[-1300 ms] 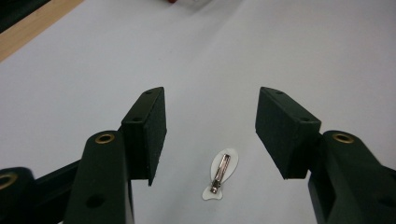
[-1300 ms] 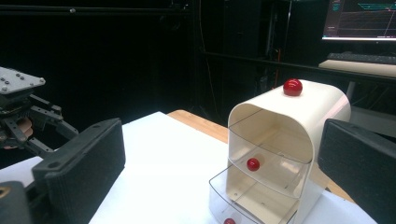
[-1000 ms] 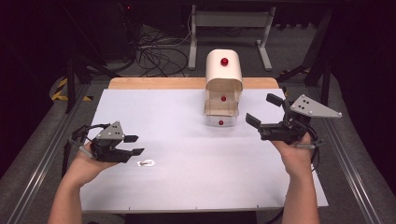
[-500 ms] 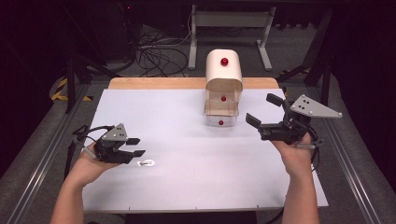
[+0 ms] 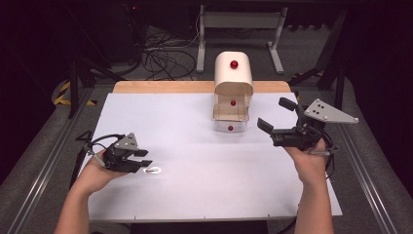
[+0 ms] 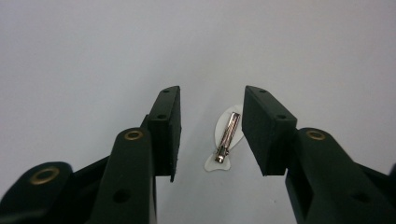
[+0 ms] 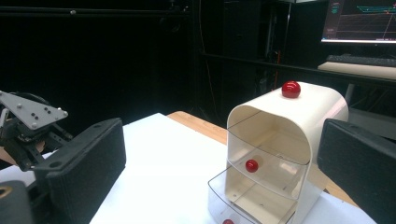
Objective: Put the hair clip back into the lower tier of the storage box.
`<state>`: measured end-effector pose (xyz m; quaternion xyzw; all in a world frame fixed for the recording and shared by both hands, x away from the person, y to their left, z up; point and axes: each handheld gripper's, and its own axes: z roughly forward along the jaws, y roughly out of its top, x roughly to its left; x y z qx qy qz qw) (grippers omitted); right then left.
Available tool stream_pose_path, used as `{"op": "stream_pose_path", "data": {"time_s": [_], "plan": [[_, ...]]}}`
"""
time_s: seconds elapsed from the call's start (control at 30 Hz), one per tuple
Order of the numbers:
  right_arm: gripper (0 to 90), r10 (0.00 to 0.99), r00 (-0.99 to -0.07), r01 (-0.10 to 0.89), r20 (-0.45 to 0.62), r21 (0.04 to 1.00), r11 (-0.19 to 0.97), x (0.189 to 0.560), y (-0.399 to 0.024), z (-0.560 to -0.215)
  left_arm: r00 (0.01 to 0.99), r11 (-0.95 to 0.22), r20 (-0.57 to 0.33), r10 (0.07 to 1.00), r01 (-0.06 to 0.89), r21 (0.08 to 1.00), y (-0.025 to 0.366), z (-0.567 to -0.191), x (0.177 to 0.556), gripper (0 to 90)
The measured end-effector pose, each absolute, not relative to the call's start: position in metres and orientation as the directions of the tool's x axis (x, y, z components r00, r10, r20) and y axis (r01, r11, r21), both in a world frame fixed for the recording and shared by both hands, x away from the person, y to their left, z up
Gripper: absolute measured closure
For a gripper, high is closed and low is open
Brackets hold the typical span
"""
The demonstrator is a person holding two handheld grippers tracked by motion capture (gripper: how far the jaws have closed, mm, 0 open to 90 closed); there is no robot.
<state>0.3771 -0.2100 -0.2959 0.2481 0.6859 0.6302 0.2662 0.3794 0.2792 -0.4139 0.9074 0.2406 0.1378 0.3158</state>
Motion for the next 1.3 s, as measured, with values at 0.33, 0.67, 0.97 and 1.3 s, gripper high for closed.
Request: {"op": "stream_pose_path", "data": {"time_s": [0.33,0.67,0.97,1.3], "plan": [[2.1,0.675,-0.737,0.005,-0.048,0.997,0.077,0.376,-0.21,-0.296,0.862,-0.716,0.085,0.499,0.356,0.601,0.28,-0.423,0.382,64.1],[2.2,0.674,-0.737,0.002,-0.052,0.997,0.079,0.376,-0.21,-0.295,0.874,-0.749,0.088,0.477,0.352,0.561,0.276,-0.43,0.384,69.0],[2.2,0.672,-0.738,-0.004,-0.06,0.996,0.085,0.376,-0.21,-0.295,0.883,-0.774,0.09,0.46,0.349,0.528,0.27,-0.436,0.386,70.9],[2.3,0.67,-0.74,-0.003,-0.06,0.996,0.085,0.375,-0.21,-0.295,0.887,-0.79,0.09,0.453,0.352,0.502,0.267,-0.442,0.388,72.5]]}}
